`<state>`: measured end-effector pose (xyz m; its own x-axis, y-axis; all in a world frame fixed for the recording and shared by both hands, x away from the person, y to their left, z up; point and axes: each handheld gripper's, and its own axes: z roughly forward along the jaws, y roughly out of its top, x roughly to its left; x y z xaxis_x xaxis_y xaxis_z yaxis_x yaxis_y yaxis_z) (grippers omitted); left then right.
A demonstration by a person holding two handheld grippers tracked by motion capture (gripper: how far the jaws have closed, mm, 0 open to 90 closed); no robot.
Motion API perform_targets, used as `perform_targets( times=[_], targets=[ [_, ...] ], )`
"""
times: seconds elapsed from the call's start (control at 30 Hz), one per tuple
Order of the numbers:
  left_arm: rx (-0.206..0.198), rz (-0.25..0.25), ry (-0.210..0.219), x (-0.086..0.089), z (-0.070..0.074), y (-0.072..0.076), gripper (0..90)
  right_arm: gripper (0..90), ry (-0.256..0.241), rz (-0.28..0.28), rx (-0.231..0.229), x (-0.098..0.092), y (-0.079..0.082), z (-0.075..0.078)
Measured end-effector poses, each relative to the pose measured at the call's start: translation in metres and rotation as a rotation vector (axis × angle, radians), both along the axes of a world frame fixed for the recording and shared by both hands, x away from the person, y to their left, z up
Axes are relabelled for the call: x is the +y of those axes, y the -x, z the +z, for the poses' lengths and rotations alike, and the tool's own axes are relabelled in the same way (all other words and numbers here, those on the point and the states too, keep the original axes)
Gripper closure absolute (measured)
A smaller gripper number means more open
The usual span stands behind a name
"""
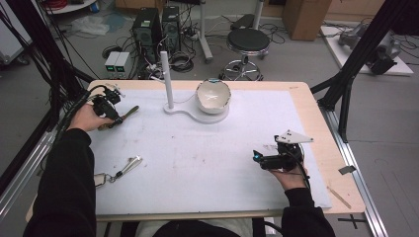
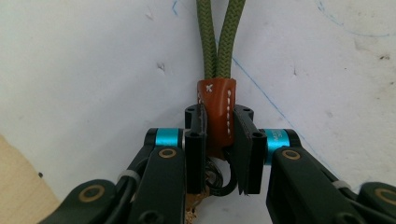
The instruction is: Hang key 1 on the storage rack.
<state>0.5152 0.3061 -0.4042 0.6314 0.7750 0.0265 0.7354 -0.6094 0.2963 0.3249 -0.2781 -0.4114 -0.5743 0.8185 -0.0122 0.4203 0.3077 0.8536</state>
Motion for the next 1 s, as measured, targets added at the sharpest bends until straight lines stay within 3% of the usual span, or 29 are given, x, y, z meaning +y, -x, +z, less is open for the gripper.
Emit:
perform_targets(
  times=[0.27, 0.33, 0.5, 0.63, 0.83, 1.0],
  targets=[
    [-0.034, 0.041, 0.017, 0.008, 0.021, 0.007, 76.2, 0.6, -0.001, 0.017, -0.01, 0.001, 0.001, 0.001],
    [-0.041, 0.036, 0.035, 0.01, 0.027, 0.01, 76.3, 0.6, -0.008, 0.02, -0.011, 0.0, 0.002, 0.001],
    [-0.081, 0.032, 0.015, 0.009, 0.044, 0.016, 76.5, 0.6, -0.013, 0.032, -0.015, -0.001, 0.001, 0.001],
    [-0.102, 0.033, 0.022, 0.007, 0.06, 0.017, 76.4, 0.6, -0.014, 0.036, -0.02, 0.0, 0.001, 0.002],
    [-0.138, 0.024, 0.059, 0.001, 0.086, 0.017, 76.4, 0.6, -0.022, 0.037, -0.019, -0.002, 0.002, 0.003],
    [-0.163, 0.022, 0.048, -0.001, 0.102, 0.018, 76.3, 0.6, -0.026, 0.033, -0.02, -0.003, 0.003, 0.003]
  ],
)
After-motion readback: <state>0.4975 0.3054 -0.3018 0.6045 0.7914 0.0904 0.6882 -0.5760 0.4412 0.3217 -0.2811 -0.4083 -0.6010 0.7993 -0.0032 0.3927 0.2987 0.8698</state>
